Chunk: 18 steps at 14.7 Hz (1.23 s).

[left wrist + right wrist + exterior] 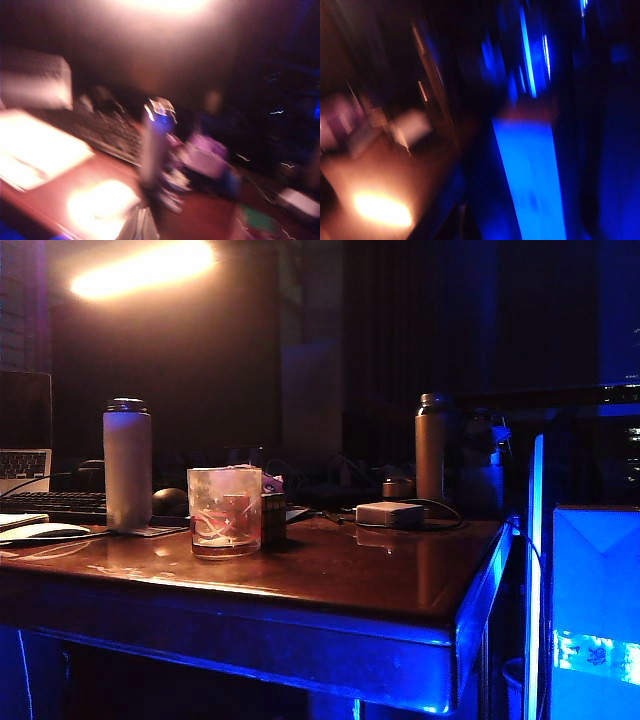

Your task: Stack the Rubik's Cube on top of the glass cup.

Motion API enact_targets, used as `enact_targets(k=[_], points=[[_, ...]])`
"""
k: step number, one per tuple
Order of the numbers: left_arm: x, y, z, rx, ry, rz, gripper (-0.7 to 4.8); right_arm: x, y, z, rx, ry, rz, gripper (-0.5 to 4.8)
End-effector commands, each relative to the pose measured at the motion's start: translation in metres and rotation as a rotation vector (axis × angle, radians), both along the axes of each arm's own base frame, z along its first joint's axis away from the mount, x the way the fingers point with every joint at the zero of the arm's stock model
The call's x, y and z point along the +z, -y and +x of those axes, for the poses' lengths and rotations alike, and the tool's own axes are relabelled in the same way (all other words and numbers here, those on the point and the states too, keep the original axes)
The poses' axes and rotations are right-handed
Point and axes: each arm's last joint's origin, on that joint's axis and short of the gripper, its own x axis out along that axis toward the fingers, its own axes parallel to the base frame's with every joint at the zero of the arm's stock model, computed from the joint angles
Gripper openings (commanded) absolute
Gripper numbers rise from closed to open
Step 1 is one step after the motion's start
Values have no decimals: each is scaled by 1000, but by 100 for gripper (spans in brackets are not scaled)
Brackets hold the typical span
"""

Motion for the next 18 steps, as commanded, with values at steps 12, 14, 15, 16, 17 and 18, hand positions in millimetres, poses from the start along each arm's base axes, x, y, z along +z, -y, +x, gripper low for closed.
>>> enact_targets(k=[12,14,15,16,17,18], points=[[149,25,142,-710,-591,242,-3,152,-39,211,522,-145,-224,-1],[149,26,139,-771,-603,219,-3,137,-77,248,646,-190,-245,-1],[150,26,139,-773,-602,219,-3,124,-98,264,695,-225,-249,-1],[151,26,139,-772,-595,221,-3,108,-116,280,736,-260,-250,-1],[151,26,139,-771,-595,221,-3,90,-133,293,770,-287,-252,-1],[151,26,139,-770,-597,221,-3,70,-147,302,801,-312,-254,-1]])
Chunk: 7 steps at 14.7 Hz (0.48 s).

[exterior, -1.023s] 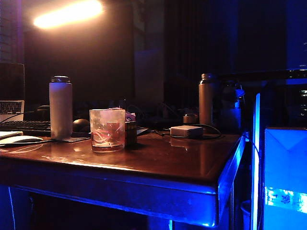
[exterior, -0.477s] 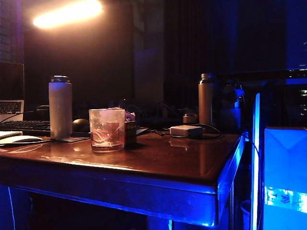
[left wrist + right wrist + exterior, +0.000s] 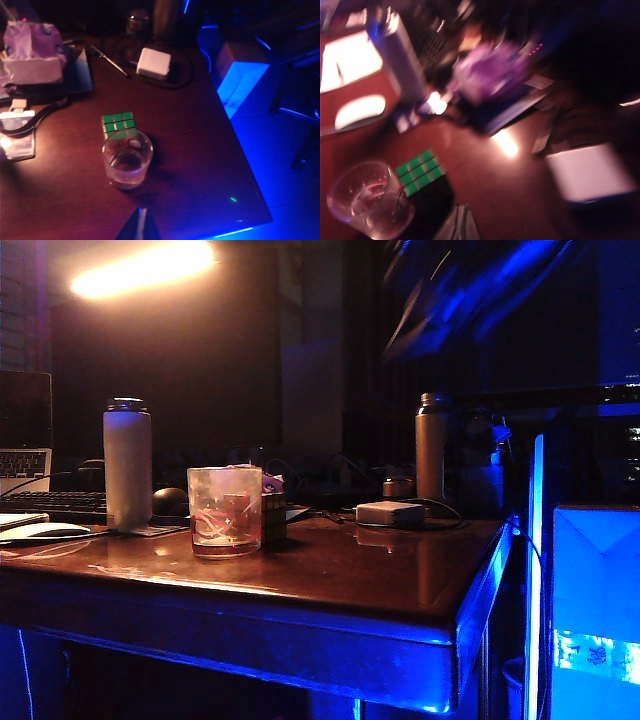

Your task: Stack the Rubik's Cube on top of the glass cup.

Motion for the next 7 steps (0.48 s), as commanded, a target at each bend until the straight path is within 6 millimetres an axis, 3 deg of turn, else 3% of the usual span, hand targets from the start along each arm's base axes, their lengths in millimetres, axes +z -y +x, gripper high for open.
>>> enact_targets(k=[1,4,7], points=[[3,0,-1,-3,17,0,-3,-40,-33,19,66,-51,-17,-1],[3,0,-1,-5,25,-1,-3,-83,-64,22,130,-156,-57,19],[3,0,-1,-5,24,-1,-3,-101,-83,23,164,-147,-59,23]])
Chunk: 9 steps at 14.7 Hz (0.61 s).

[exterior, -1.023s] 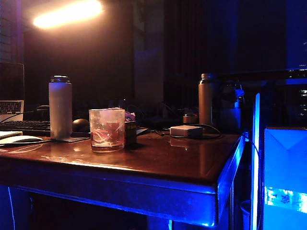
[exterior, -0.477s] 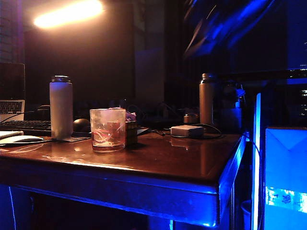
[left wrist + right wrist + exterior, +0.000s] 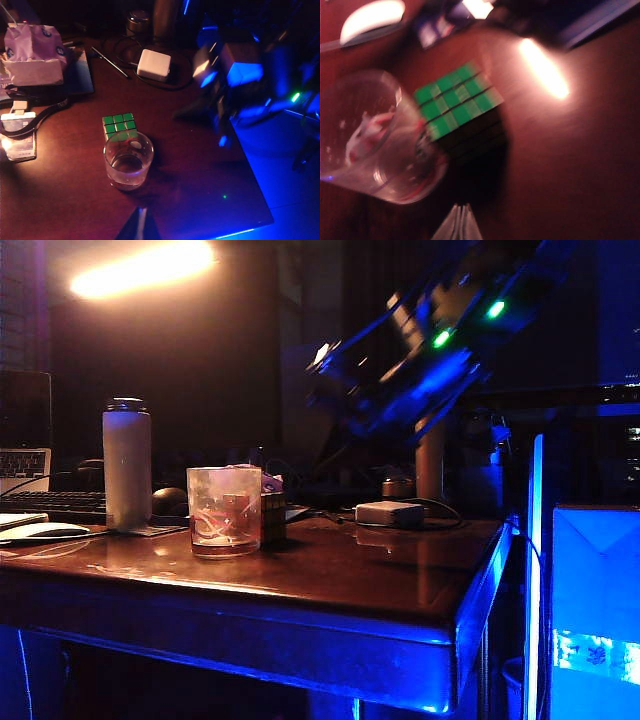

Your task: Stack the Rubik's Cube on top of the glass cup.

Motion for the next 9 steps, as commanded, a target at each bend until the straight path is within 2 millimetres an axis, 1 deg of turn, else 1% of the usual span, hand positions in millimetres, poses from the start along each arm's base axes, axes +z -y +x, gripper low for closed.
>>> enact_targets(k=[1,5,9], points=[[3,0,-1,-7,18,-3,-3,-6,-14,2,11,59,14,23],[3,0,-1,-7,17,-3,-3,-20,-29,9,37,68,24,22],[3,0,-1,-7,17,-3,-3,-24,-41,12,69,80,39,22]])
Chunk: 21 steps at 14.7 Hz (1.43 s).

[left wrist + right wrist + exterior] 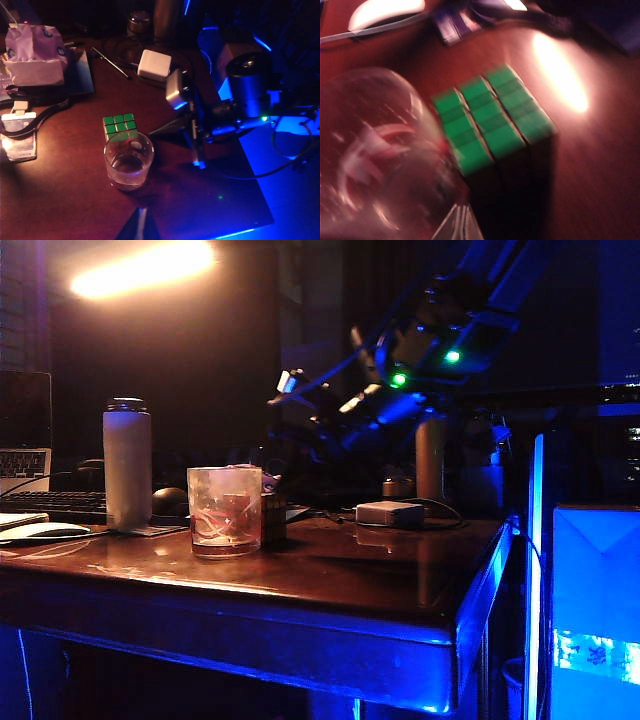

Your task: Stack the Rubik's Cube on top of the glass cup.

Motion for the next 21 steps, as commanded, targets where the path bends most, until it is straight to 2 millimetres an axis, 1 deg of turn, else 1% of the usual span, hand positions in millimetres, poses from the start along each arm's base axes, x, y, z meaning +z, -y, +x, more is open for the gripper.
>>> enact_targets(k=[1,6,12,14,15,16,17,18,20,21], points=[[3,0,-1,-7,17,-3,-3,2,-7,1,18,36,22,21],[2,0,-1,-7,8,-2,-3,-3,-15,-3,42,29,26,20],[2,0,-2,-7,2,-2,-3,3,-31,-9,94,56,55,18],[1,0,-2,-7,-8,-2,-3,5,-32,-8,48,87,39,19],[0,0,-3,-7,-17,-1,-3,5,-31,-7,24,110,21,54],[0,0,-3,-7,-22,-1,-3,5,-29,-5,26,142,-4,210],[0,0,-3,-7,-21,-1,-3,5,-28,-5,27,173,-33,418],[0,0,-3,-7,-21,-1,-3,5,-28,-5,52,215,-66,479],[0,0,-3,-7,-20,-1,-3,4,-27,-5,113,304,-149,479],[0,0,-3,-7,-20,-1,-3,3,-25,-5,128,318,-172,479]])
